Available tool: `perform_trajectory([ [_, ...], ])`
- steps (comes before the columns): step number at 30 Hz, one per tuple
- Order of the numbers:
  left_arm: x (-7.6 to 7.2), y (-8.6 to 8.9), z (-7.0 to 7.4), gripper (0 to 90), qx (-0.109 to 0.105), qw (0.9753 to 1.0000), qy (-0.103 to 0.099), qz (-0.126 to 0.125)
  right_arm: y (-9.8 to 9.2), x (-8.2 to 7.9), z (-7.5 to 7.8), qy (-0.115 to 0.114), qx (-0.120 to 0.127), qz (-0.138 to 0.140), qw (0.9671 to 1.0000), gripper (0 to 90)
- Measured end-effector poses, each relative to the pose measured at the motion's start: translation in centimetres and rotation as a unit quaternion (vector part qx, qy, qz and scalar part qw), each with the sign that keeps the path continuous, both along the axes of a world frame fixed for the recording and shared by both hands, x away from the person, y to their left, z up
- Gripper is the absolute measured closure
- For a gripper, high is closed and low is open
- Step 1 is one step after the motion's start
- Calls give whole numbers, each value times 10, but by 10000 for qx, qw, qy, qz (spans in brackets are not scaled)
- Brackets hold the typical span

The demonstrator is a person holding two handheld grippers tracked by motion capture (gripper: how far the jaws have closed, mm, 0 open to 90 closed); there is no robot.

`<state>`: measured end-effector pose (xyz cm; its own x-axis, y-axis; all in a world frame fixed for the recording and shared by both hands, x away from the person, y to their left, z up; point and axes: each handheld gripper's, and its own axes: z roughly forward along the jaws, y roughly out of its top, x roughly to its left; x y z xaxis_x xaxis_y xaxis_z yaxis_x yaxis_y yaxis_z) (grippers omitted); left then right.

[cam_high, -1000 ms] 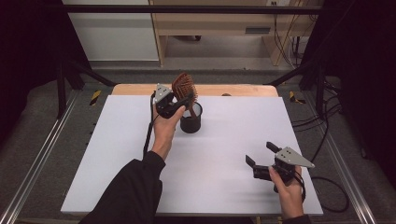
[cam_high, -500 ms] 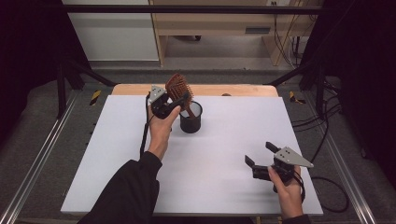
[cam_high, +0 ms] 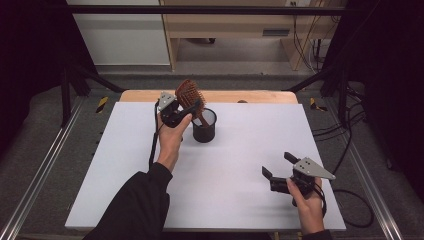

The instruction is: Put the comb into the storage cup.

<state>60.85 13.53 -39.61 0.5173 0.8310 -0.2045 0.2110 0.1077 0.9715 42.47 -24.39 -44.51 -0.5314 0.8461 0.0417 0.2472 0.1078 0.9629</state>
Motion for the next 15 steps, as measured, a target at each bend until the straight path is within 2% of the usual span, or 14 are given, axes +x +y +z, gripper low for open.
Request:
perform_trajectory([
  [15,0,4,-2,415,31,10000,26,44,0,0,0,-11,-7,-12,10000,41],
])
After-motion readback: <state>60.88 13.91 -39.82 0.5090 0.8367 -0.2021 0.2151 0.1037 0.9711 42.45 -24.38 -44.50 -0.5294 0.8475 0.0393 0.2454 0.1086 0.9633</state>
